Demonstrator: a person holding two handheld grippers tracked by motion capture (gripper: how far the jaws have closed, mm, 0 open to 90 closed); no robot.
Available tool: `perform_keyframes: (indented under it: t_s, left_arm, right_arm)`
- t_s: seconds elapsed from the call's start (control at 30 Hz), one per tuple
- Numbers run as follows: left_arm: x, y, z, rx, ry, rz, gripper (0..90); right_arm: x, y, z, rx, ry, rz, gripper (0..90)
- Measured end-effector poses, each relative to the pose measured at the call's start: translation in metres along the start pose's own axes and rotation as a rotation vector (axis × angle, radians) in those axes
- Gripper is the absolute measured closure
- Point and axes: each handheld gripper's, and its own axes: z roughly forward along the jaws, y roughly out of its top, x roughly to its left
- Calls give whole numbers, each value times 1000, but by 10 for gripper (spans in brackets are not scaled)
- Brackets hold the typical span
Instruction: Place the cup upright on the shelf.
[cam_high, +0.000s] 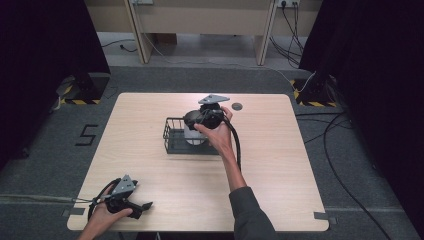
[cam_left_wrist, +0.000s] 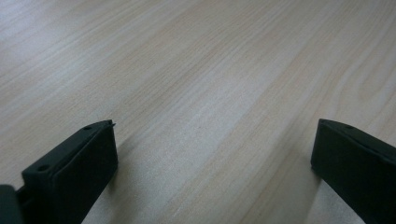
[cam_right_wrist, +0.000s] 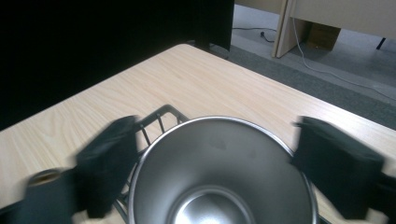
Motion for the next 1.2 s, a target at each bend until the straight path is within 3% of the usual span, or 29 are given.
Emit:
perform_keyframes:
  t_s: [0.03,0.13,0.17,0.73,1.2]
  left_arm:
    - [0,0,0,0,0,0,0]
    - [0,0,0,0,0,0,0]
    - [0,0,0,0,0,0,0]
    - [0,0,0,-1,0,-1,0]
    - [0,0,0,-1,0,-1,0]
  right_arm:
    - [1,1,-1,3,-8,-5,120]
    - [1,2,-3,-5,-7,-9,172]
    - [2,3,-5,-10,-11,-3,142]
    - [3,7,-28,-55,-1,16,151]
    - [7,0,-54,-95,15,7,150]
